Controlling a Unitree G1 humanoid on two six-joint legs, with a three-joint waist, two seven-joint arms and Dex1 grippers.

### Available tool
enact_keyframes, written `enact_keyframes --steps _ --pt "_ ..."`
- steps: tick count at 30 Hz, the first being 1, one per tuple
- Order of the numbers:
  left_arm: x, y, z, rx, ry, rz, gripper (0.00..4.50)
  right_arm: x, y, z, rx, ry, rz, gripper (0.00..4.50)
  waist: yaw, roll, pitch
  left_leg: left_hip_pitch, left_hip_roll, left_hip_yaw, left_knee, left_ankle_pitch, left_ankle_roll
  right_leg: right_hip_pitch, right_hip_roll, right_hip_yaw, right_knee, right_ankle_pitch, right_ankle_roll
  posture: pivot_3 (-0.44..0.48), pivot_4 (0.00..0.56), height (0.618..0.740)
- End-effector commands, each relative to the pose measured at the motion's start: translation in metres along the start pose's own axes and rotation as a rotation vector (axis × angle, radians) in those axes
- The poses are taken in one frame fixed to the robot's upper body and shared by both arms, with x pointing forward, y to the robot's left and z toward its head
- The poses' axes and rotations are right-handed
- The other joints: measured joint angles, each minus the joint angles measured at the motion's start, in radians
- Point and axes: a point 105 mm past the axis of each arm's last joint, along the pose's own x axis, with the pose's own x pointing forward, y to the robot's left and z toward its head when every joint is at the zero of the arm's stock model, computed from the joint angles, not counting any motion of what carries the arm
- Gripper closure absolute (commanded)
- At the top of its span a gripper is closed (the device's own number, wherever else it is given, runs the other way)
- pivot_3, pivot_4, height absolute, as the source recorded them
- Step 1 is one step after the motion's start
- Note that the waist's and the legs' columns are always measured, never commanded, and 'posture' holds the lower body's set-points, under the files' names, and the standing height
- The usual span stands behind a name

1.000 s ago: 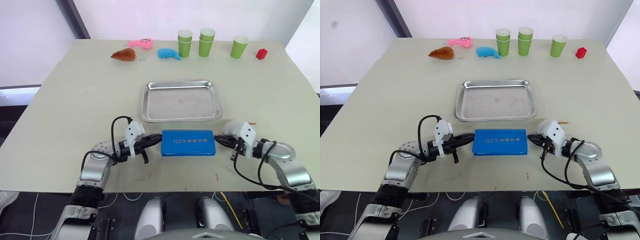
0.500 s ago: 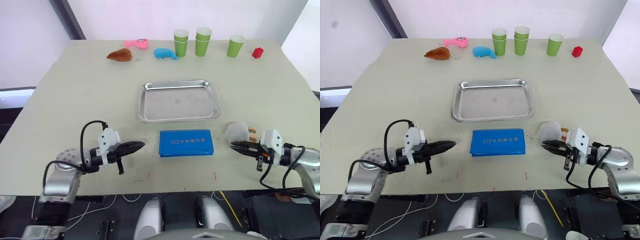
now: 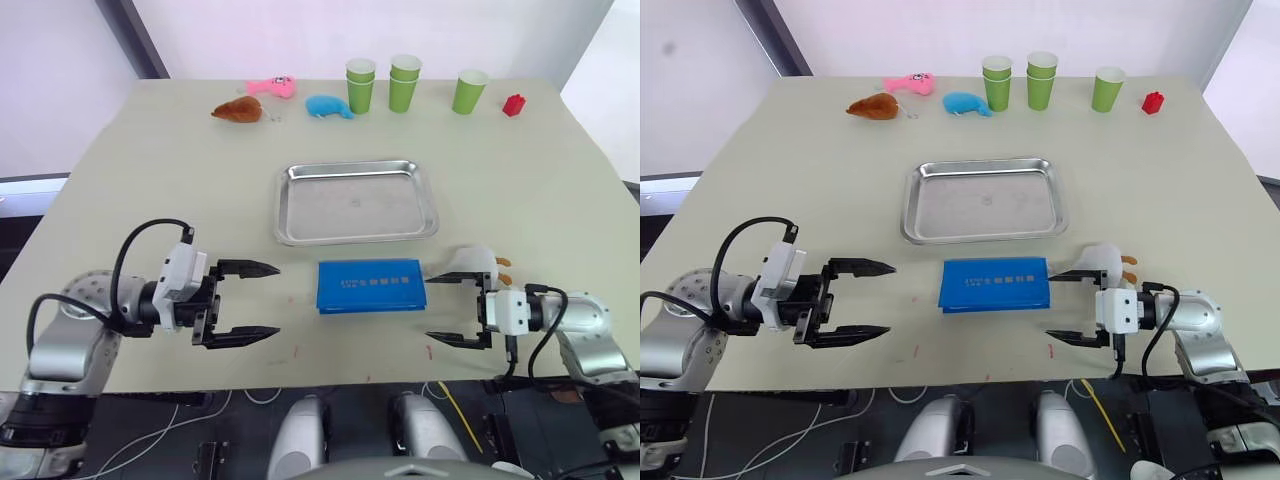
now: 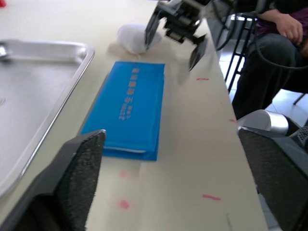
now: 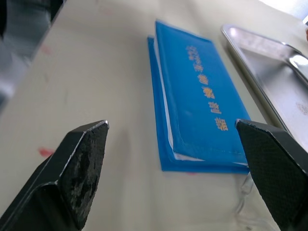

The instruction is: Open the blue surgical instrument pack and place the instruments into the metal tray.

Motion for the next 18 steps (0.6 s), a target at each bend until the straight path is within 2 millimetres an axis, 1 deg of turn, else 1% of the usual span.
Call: enact_keyframes --steps 1,5,9,11,12,13,14,16,17,18 --pt "0.002 -0.007 0.015 0.026 -0.025 -0.064 0.04 0.007 -0.011 -0.003 -0.138 -0.002 -0.051 0.0 -0.002 -0.001 0.001 0.0 0.0 0.0 0.0 0.0 0.0 0.0 0.001 0.0 0.0 0.0 0.0 0.0 0.15 0.74" --pt "0.004 -0.01 0.019 0.025 -0.04 -0.078 0.04 0.016 -0.015 -0.003 -0.2 -0.011 -0.054 0.0 -0.006 -0.001 0.001 0.0 0.0 0.0 0.0 0.0 0.0 0.0 0.001 0.001 0.0 0.0 0.0 0.0 0.15 0.74" --pt "0.007 -0.014 0.021 0.036 -0.055 -0.091 0.04 0.021 -0.017 -0.009 -0.225 0.006 -0.053 0.0 -0.007 -0.001 0.001 0.001 0.001 0.0 0.0 0.0 0.0 0.0 0.001 0.001 0.001 0.0 0.0 0.0 0.15 0.74" --pt "0.007 -0.015 0.022 0.041 -0.062 -0.097 0.0 0.023 -0.018 -0.013 -0.223 0.019 -0.059 0.54 -0.007 -0.001 0.001 0.001 0.001 0.001 0.0 0.0 0.0 0.0 0.001 0.001 0.001 0.0 0.0 0.0 0.15 0.74" --pt "0.007 -0.017 0.022 0.04 -0.067 -0.102 0.0 0.023 -0.019 -0.014 -0.211 0.024 -0.064 0.97 -0.007 -0.002 0.0 0.001 0.001 0.001 0.0 0.0 0.0 0.0 0.001 0.001 0.001 0.0 0.0 0.0 0.15 0.74" --pt "0.007 -0.018 0.022 0.039 -0.07 -0.105 0.0 0.024 -0.02 -0.015 -0.204 0.026 -0.068 1.59 -0.007 -0.002 0.0 0.001 0.001 0.001 0.0 0.0 0.0 0.0 0.001 0.001 0.001 0.0 0.0 0.0 0.15 0.74" --pt "0.007 -0.019 0.022 0.034 -0.074 -0.11 0.0 0.025 -0.019 -0.016 -0.198 0.026 -0.065 1.95 -0.007 -0.002 0.0 0.001 0.001 0.001 0.0 0.0 0.0 0.0 0.001 0.001 0.001 0.0 0.0 0.0 0.15 0.74" --pt "0.006 -0.02 0.022 0.03 -0.076 -0.114 0.0 0.026 -0.018 -0.016 -0.194 0.024 -0.057 2.88 -0.007 -0.002 0.0 0.001 0.001 0.002 0.0 0.0 0.0 0.0 0.0 0.002 0.001 0.0 0.0 0.0 0.15 0.74" --pt "0.005 -0.021 0.022 0.03 -0.077 -0.115 0.0 0.026 -0.018 -0.016 -0.191 0.023 -0.053 3.69 -0.007 -0.002 0.0 0.001 0.001 0.002 0.0 0.0 0.0 0.0 0.0 0.002 0.001 0.0 0.0 0.0 0.15 0.74" --pt "0.004 -0.021 0.021 0.034 -0.077 -0.112 0.0 0.027 -0.017 -0.016 -0.187 0.023 -0.05 3.82 -0.007 -0.002 0.0 0.001 0.001 0.002 0.0 0.0 0.0 0.0 0.0 0.002 0.001 0.0 0.0 0.0 0.15 0.74"
